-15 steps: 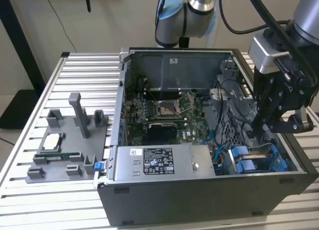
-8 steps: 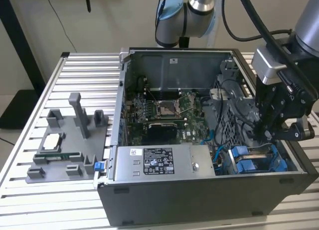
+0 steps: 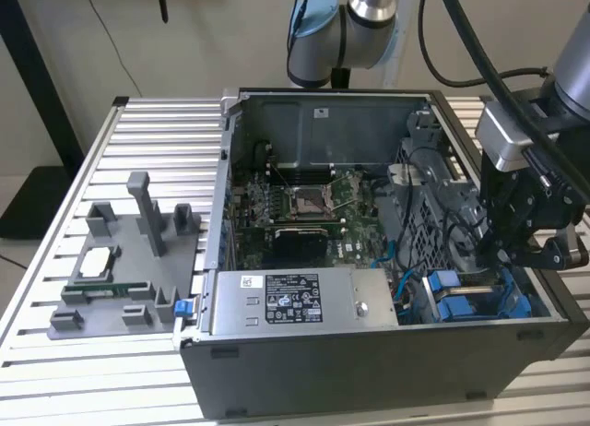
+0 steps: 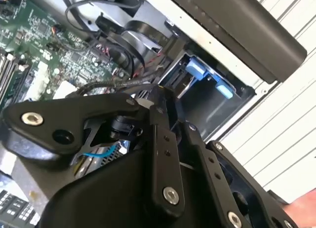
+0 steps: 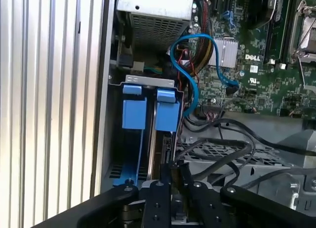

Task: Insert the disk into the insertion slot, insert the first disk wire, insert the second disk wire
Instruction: 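Insert the first disk wire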

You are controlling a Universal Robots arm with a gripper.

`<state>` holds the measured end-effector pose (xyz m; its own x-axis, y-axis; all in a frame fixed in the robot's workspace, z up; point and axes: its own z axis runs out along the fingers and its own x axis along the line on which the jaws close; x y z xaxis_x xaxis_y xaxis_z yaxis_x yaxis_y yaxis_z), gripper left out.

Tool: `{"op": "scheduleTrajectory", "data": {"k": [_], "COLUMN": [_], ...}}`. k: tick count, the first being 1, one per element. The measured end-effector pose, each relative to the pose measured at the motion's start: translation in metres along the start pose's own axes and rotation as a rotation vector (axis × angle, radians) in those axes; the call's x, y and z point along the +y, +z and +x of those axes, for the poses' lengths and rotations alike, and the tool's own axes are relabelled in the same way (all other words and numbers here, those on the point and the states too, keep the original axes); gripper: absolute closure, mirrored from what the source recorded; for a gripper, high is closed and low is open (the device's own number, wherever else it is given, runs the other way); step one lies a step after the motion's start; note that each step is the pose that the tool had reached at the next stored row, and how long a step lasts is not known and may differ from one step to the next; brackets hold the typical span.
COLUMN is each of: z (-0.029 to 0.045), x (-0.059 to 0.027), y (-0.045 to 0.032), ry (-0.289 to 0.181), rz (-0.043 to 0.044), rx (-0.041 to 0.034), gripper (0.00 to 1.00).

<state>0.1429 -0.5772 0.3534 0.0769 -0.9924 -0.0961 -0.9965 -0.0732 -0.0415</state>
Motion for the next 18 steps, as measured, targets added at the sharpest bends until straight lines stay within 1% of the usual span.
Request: {"op": "scheduleTrajectory", "data": {"k": [2, 3, 5, 10, 18], "z": [0.0004, 0.0010, 0.0012, 0.0014, 0.0019], "x": [-0.0026, -0.0061, -0.0064, -0.0064, -0.0063], "y": [0.0028, 0.0056, 0.0077, 0.0098, 0.0113], "ry": [0.000, 0.000, 0.000, 0.009, 0.043], "rz": [0.0015, 0.0021, 0.0024, 0.0033, 0.0066], "rx": [0.0001, 0.0001, 0.0002, 0.0010, 0.0024], "gripper": [1.00, 1.00, 1.00, 1.00, 1.00]}}
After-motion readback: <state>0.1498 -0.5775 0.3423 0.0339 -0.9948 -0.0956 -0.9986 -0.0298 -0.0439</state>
